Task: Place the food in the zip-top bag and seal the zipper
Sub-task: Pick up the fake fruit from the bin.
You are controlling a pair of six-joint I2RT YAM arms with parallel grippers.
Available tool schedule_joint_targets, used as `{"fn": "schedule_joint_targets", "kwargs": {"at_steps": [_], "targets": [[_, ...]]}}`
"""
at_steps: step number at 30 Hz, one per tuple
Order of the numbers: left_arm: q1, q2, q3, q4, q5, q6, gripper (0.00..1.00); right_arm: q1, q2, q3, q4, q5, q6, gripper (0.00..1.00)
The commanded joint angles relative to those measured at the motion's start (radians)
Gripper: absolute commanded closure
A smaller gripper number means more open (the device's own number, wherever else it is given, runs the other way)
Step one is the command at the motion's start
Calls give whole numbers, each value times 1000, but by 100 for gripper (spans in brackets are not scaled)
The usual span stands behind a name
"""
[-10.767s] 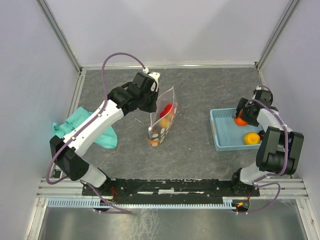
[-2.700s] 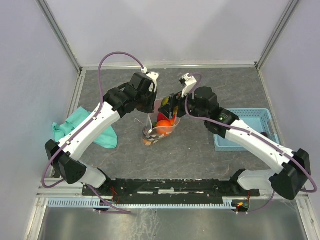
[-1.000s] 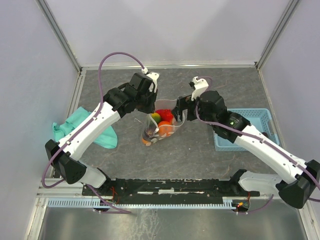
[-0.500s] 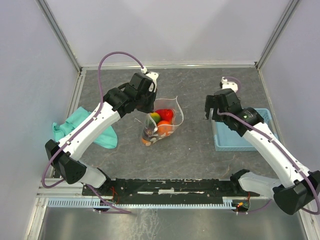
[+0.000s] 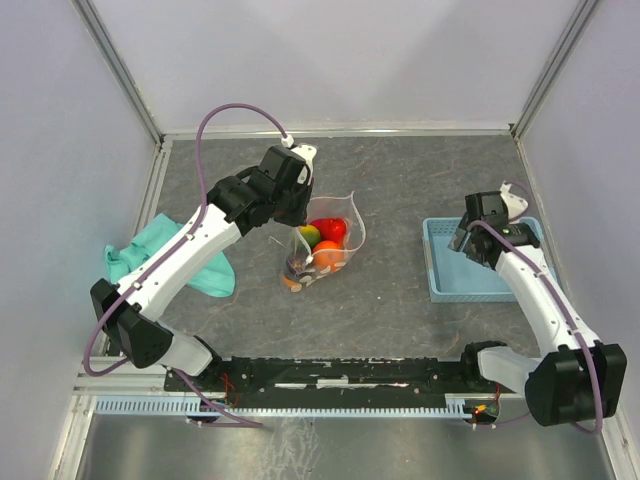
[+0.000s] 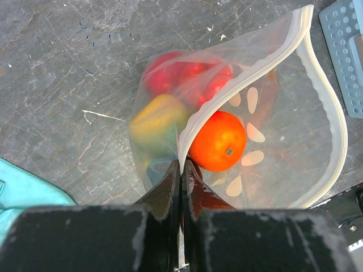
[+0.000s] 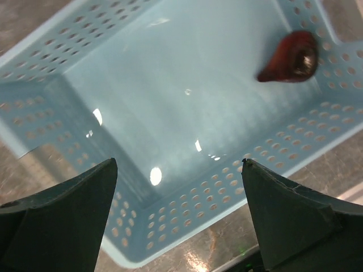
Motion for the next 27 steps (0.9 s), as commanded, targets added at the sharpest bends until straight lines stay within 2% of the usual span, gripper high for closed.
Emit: {"fn": "schedule_joint_targets", "kwargs": {"at_steps": [1,8,18,20,23,27], "targets": [[-3,-14,-1,13,-12,11,97,-93,22,-21,34,64,59,1],[-2,-3,20,4,-7,8,97,-245,69,-75,109,121,80,1],[-3,-3,25,0,-9,5,97,-460,134,-121,214,64,141,8],[-3,-4,27,-2,-10,5,97,-488,158,-121,237,44,155,11],[-3,-5,27,-3,-11,5,97,-516,196,-125,281,20,176,22],[-3,-8,25,-4,-12,5,97,-538,249,-118,313,8,205,25]]}}
